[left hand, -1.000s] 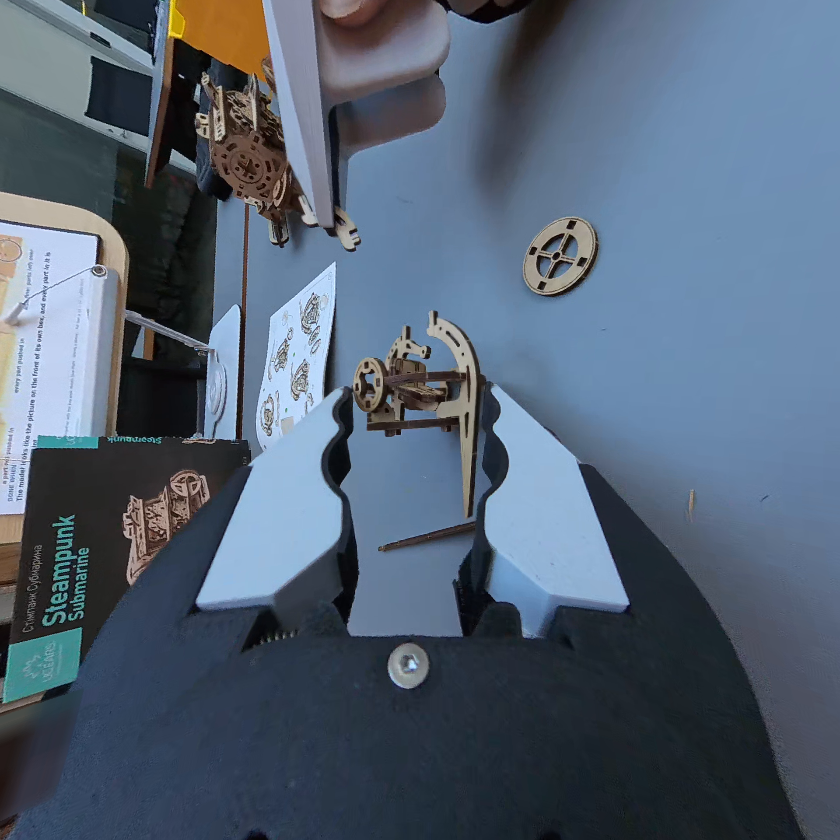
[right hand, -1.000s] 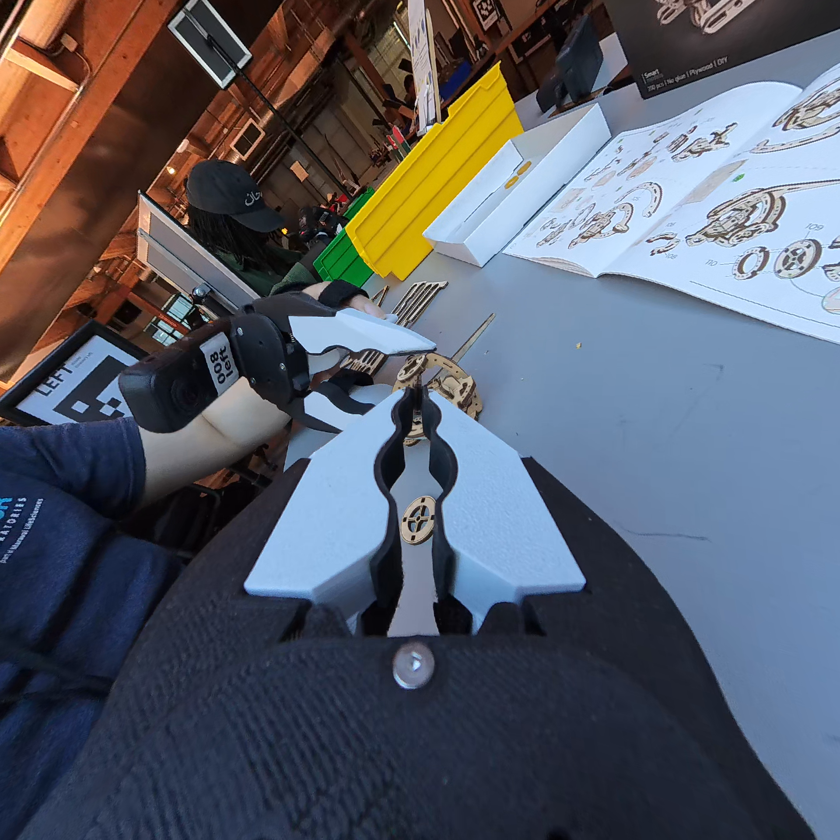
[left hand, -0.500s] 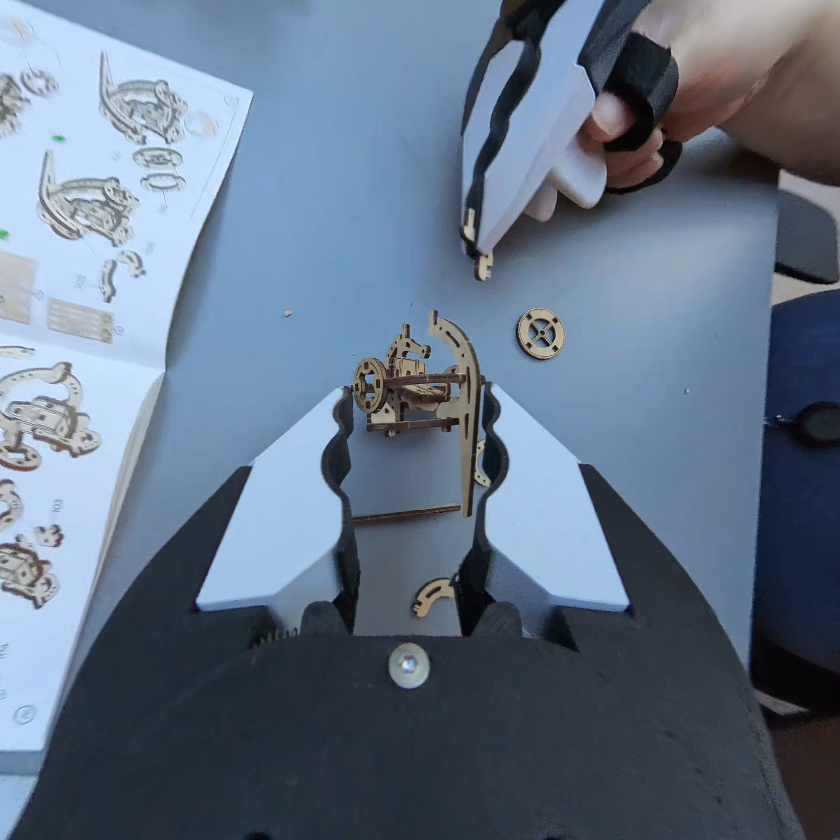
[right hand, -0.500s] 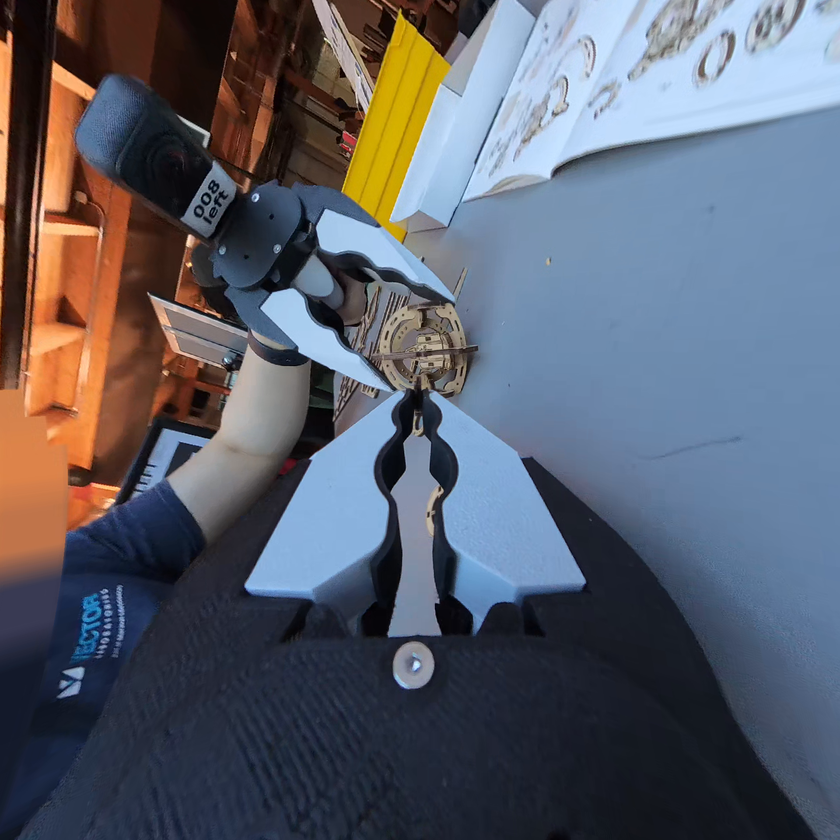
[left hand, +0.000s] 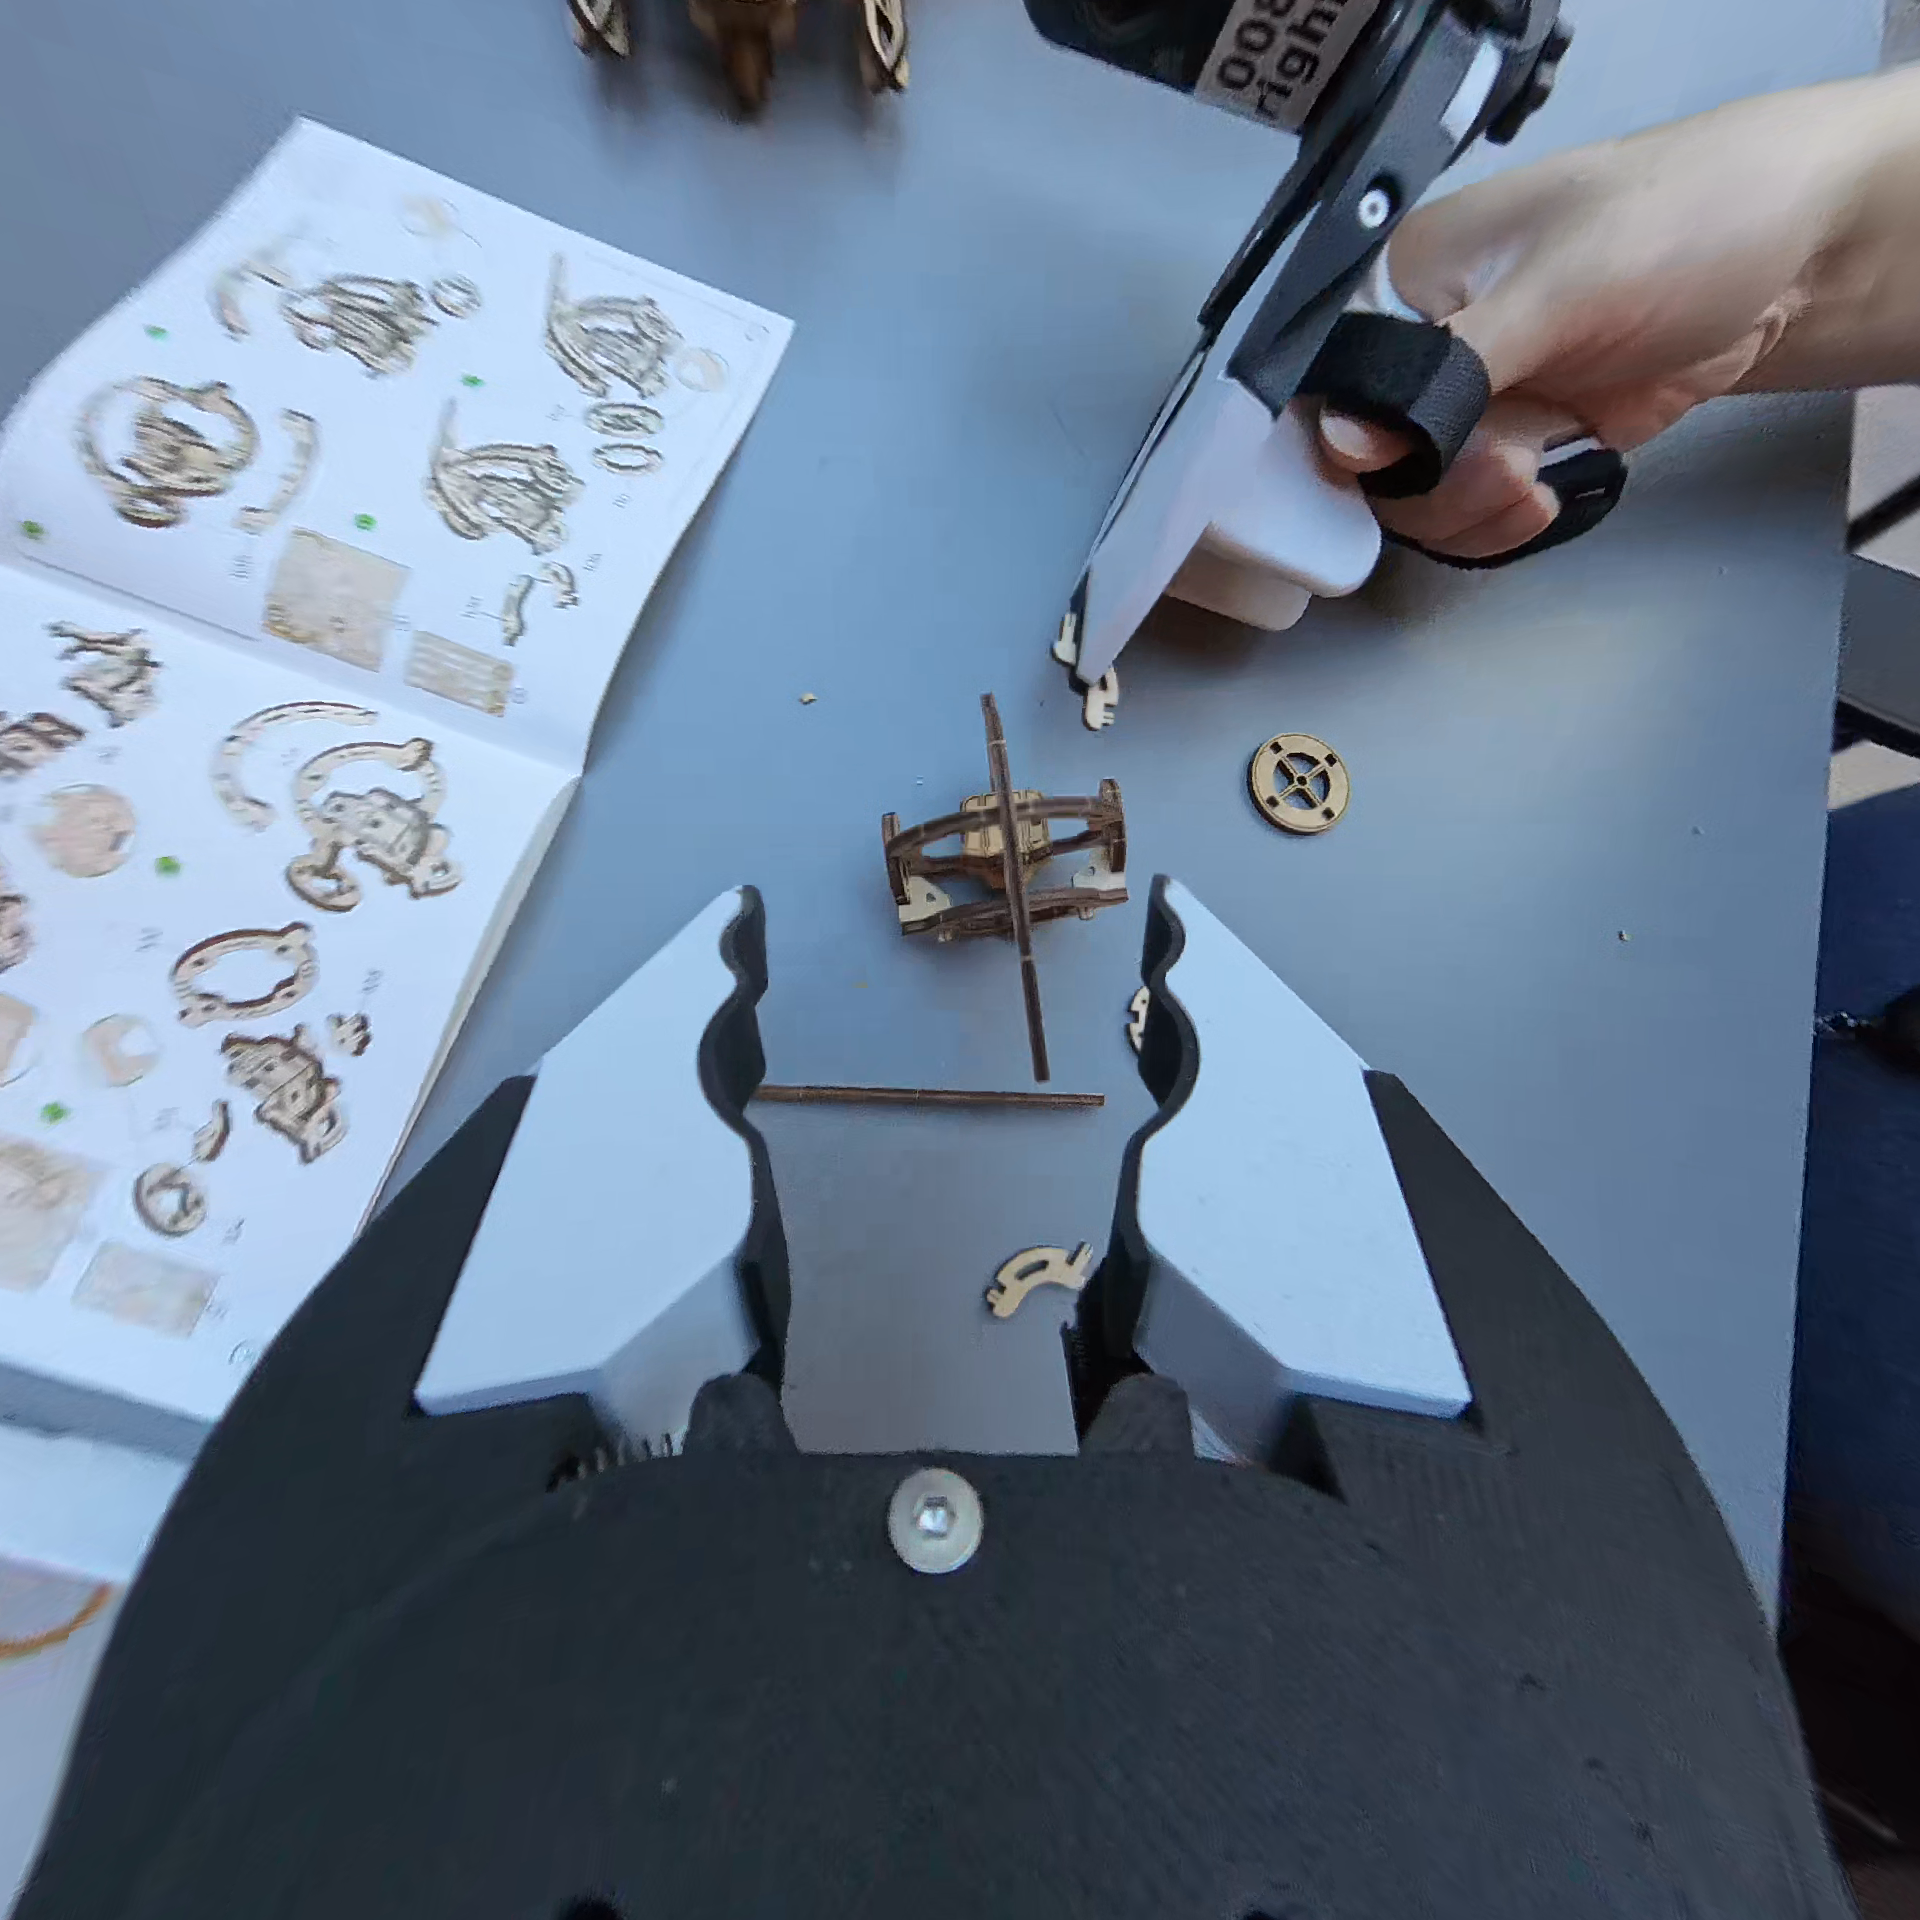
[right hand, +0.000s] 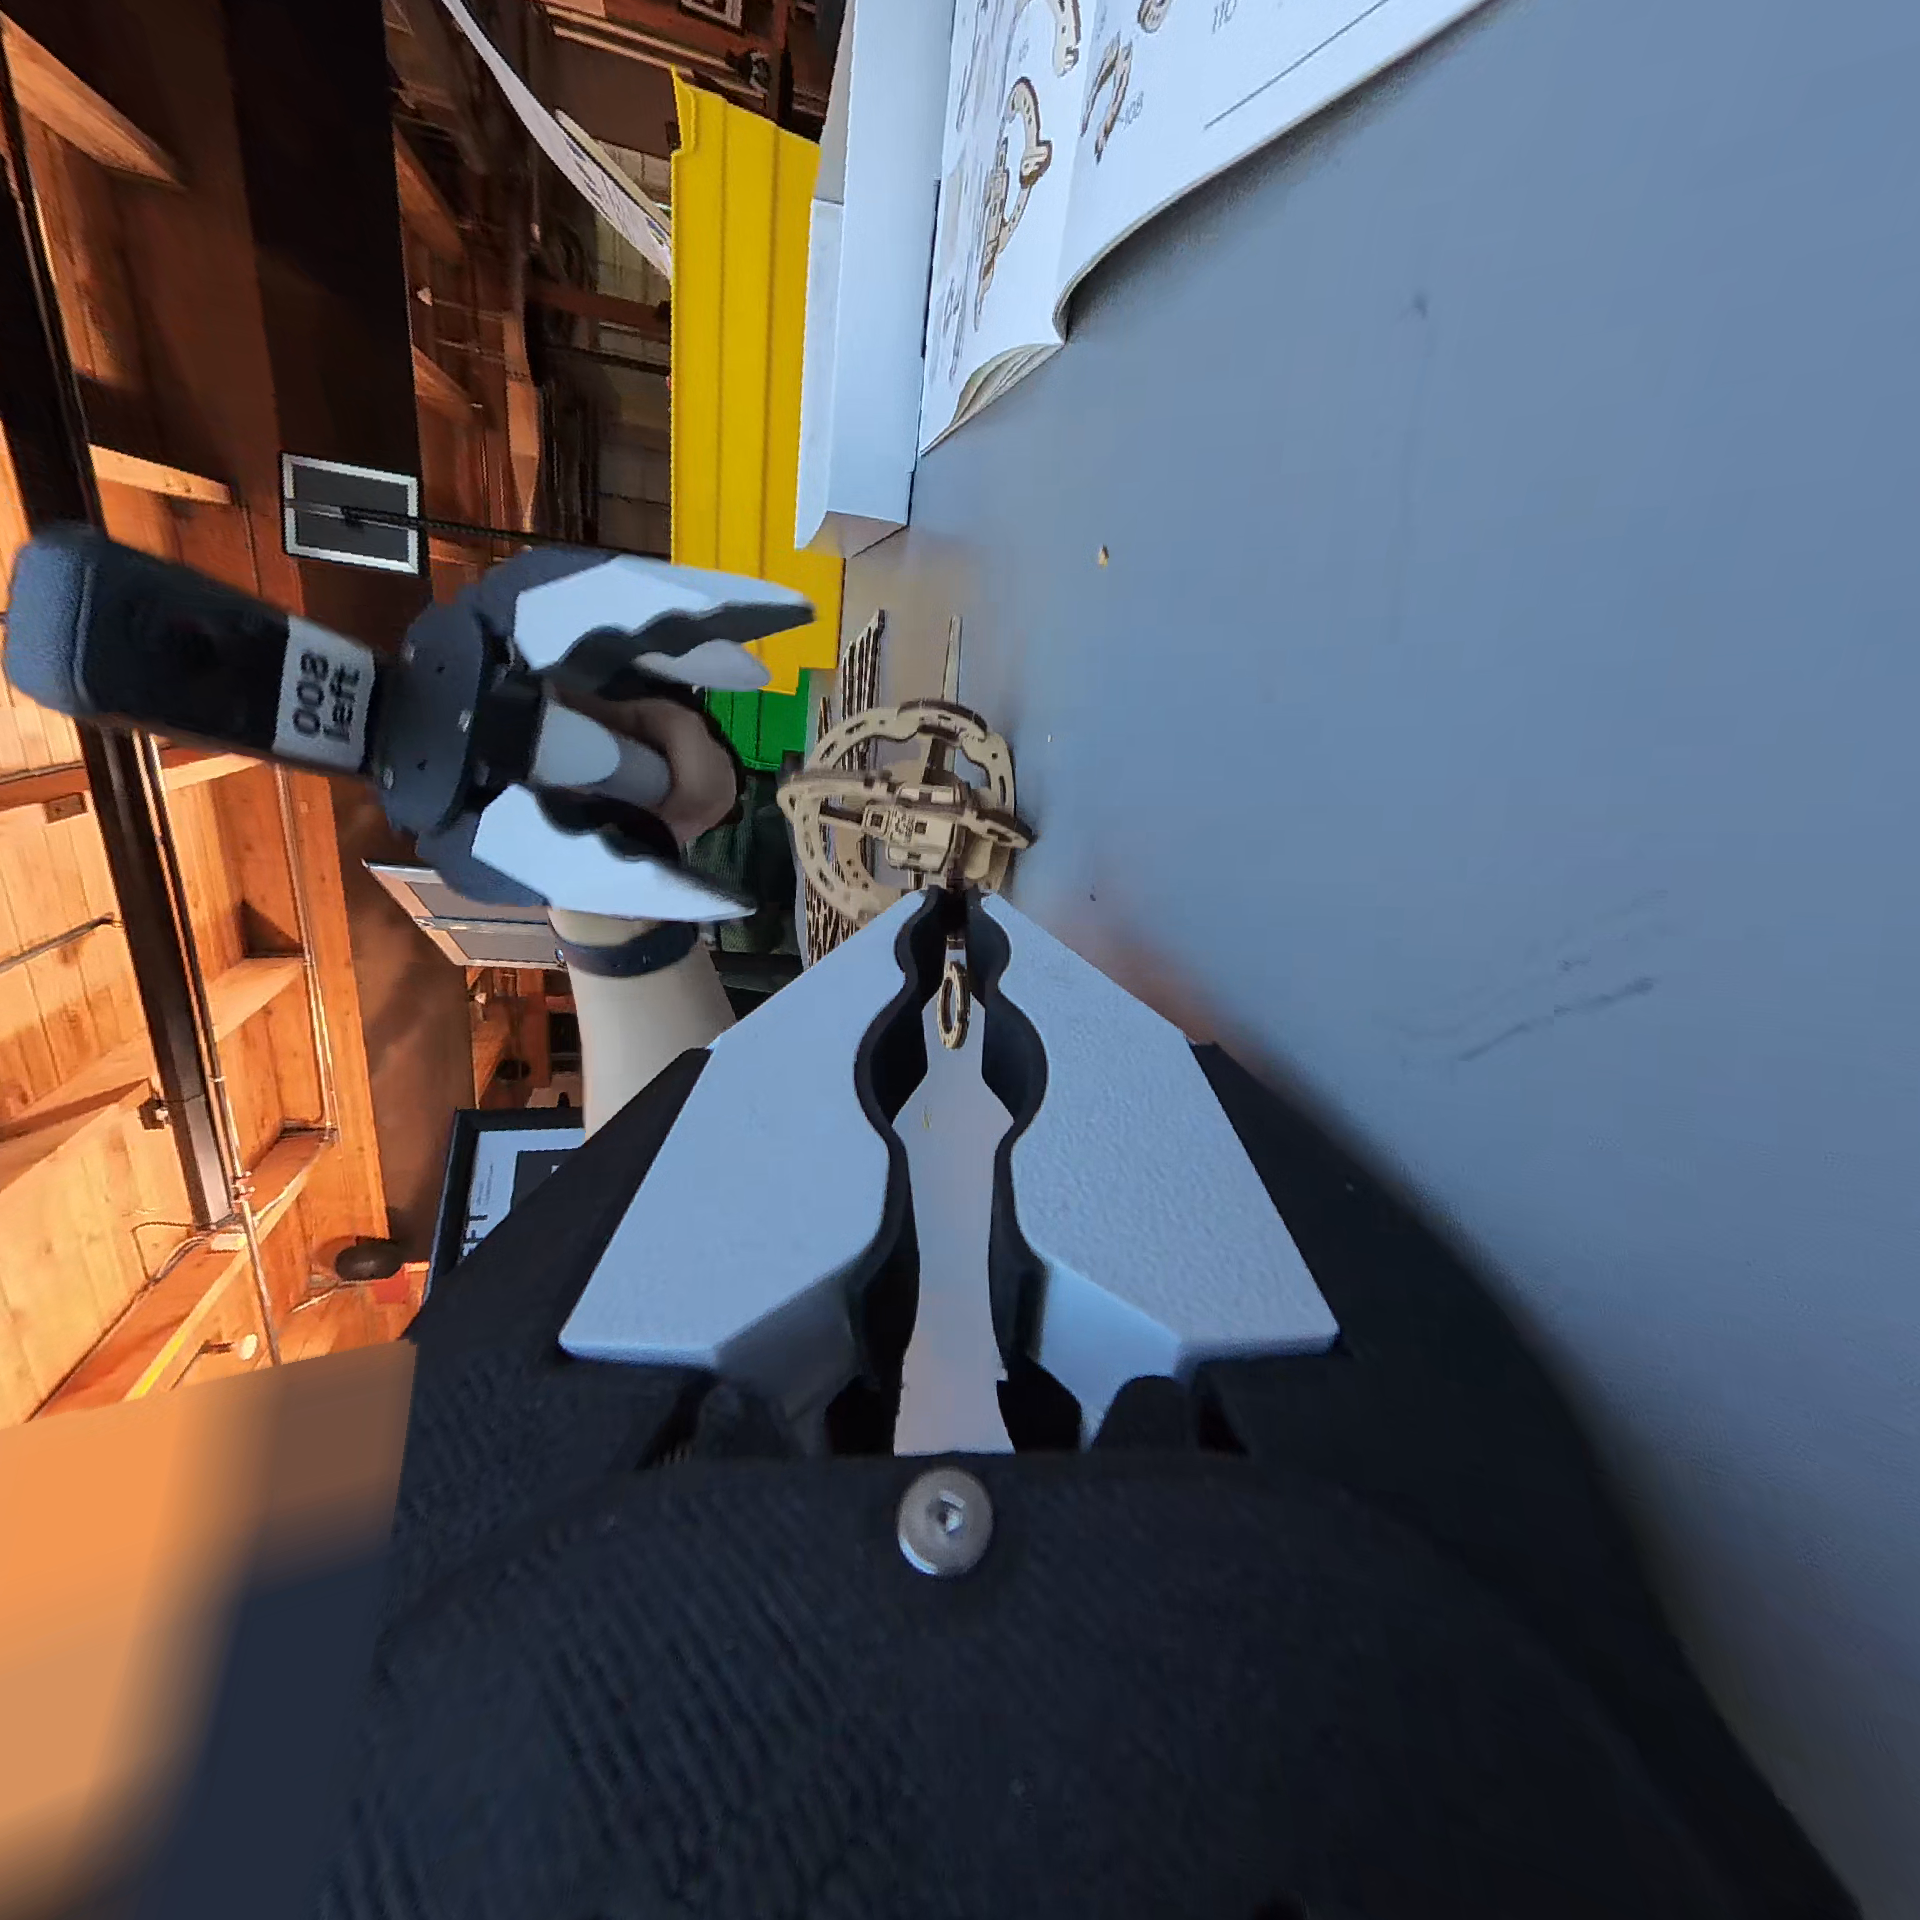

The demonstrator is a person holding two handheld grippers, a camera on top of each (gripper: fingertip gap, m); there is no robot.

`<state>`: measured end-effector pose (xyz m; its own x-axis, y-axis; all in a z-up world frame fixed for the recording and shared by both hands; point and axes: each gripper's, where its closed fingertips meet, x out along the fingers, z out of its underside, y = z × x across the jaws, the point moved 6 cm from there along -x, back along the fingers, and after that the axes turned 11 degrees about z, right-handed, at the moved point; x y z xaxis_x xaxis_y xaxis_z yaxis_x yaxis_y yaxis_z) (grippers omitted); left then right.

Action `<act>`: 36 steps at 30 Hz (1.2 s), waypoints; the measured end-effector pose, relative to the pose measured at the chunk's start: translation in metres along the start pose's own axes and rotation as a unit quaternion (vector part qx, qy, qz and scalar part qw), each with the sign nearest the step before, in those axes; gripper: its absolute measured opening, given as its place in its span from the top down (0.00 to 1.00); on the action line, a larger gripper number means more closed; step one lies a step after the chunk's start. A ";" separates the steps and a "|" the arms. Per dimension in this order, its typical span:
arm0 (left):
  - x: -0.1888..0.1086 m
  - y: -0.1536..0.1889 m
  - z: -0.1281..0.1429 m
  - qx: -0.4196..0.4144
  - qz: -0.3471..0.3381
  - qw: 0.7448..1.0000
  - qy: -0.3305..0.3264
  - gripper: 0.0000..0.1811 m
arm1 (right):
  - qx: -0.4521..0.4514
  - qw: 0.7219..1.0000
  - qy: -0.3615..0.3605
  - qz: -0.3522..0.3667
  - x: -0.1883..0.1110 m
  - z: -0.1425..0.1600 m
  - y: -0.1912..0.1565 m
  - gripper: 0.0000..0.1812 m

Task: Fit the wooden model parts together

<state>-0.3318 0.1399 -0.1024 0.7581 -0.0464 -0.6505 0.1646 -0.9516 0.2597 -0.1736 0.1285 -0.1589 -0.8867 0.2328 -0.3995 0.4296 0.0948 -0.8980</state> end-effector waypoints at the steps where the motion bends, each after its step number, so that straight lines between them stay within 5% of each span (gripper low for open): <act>1: -0.006 0.004 0.002 0.005 -0.021 1.000 0.018 0.61 | 0.006 1.000 -0.005 -0.002 0.002 -0.002 0.000 1.00; 8: -0.001 0.055 0.018 0.091 -0.191 0.972 0.099 0.69 | 0.028 0.999 -0.017 -0.016 0.011 0.001 -0.004 1.00; 15: 0.042 0.090 0.010 0.218 -0.292 0.928 0.079 0.78 | 0.006 1.000 -0.002 0.000 0.012 0.007 -0.004 1.00; 36: 0.067 0.077 0.002 0.312 -0.238 0.912 -0.122 0.86 | -0.037 0.999 -0.012 0.005 0.016 0.015 -0.008 1.00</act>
<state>-0.2693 0.0626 -0.1272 0.5191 0.4237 -0.7423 -0.0096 -0.8655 -0.5008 -0.1937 0.1172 -0.1613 -0.8854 0.2106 -0.4145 0.4500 0.1641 -0.8778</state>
